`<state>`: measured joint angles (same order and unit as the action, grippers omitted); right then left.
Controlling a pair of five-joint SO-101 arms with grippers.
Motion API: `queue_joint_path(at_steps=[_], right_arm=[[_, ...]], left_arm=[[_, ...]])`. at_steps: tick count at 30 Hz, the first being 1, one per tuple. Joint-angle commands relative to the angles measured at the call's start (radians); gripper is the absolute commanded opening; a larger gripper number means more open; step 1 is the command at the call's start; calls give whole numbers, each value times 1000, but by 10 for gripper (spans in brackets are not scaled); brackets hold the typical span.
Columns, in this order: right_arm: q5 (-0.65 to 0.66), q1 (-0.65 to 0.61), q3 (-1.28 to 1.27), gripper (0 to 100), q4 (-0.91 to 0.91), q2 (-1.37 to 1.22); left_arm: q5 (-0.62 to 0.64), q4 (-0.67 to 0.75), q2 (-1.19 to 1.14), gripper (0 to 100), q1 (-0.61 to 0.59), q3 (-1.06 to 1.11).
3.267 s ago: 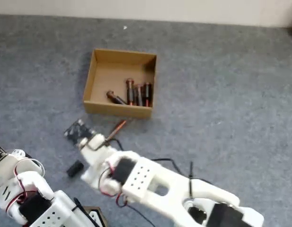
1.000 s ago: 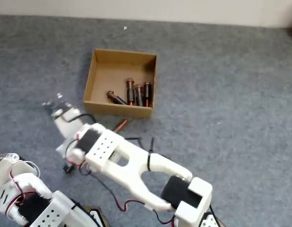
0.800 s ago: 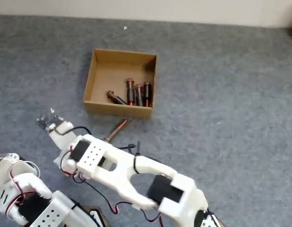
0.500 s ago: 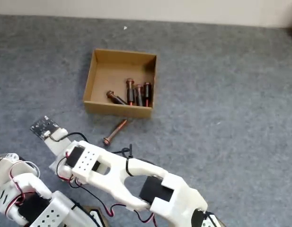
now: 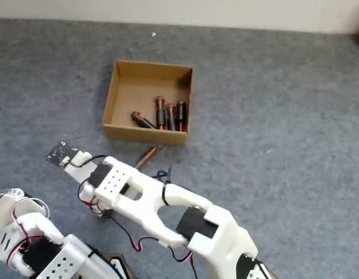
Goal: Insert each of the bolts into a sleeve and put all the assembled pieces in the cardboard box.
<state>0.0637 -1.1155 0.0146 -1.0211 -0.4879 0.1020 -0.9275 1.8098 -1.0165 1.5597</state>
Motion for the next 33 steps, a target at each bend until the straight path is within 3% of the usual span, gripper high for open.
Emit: queue_joint_path(at_steps=[1,5,13,18,25,31,33], right_arm=[[100,79,-2,174,-94,-4],[187,117,1,174,-162,-1],[181,196,240,173,-423,28],[41,197,298,173,-501,96],[-118,82,271,173,-498,150],[-160,-12,269,182,-498,125],[-183,-35,269,230,-499,90]], left_arm=[[-14,31,4,11,-13,-8],[-14,31,4,11,-13,-8],[-15,31,4,11,-13,-8],[-15,31,4,11,-13,-8],[-15,31,4,11,-13,-8],[-15,31,4,11,-13,-8],[-15,31,4,11,-13,-8]])
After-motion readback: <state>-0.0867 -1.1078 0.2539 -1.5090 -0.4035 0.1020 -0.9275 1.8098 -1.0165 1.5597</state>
